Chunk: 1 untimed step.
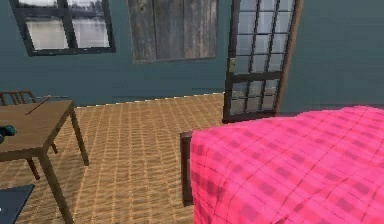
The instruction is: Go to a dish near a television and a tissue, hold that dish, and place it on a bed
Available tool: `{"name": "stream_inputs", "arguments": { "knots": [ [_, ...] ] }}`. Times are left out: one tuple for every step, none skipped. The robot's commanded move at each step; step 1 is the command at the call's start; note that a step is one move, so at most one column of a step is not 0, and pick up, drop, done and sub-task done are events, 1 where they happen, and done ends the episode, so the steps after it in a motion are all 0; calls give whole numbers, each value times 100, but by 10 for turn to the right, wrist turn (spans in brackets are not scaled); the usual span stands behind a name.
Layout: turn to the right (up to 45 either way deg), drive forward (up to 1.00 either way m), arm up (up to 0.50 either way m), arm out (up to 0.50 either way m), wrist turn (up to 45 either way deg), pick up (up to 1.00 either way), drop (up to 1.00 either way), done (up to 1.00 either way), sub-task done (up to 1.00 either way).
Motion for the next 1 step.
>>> {"name": "stream_inputs", "arguments": {
  "knots": [
    [0, 0, 0, 0, 0, 0, 100, 0, 0]
  ]
}}
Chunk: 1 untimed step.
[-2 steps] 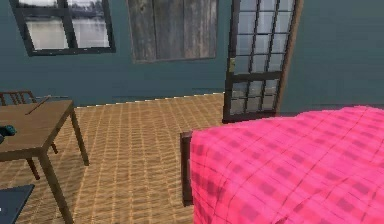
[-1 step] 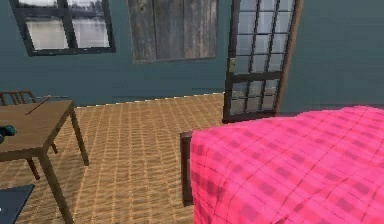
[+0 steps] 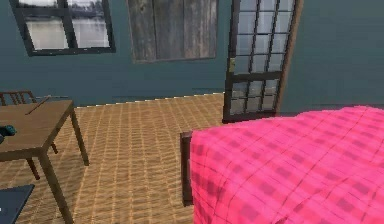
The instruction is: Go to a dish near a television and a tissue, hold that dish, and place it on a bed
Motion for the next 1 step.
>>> {"name": "stream_inputs", "arguments": {
  "knots": [
    [0, 0, 4, 0, 0, 0, 0, 0, 0]
  ]
}}
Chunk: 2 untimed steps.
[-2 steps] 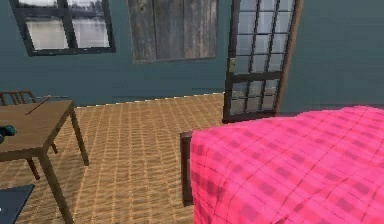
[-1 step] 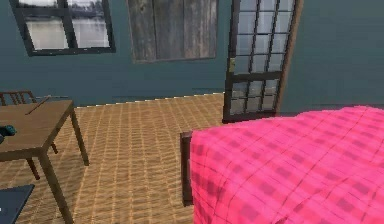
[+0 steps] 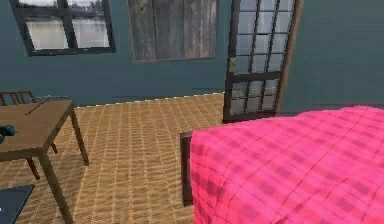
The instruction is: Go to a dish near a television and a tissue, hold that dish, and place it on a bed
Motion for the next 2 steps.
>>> {"name": "stream_inputs", "arguments": {
  "knots": [
    [0, 0, 0, -8, 0, 0, 0, 0, 0],
    [0, 0, 0, 0, 0, 0, 0, 100, 0]
  ]
}}
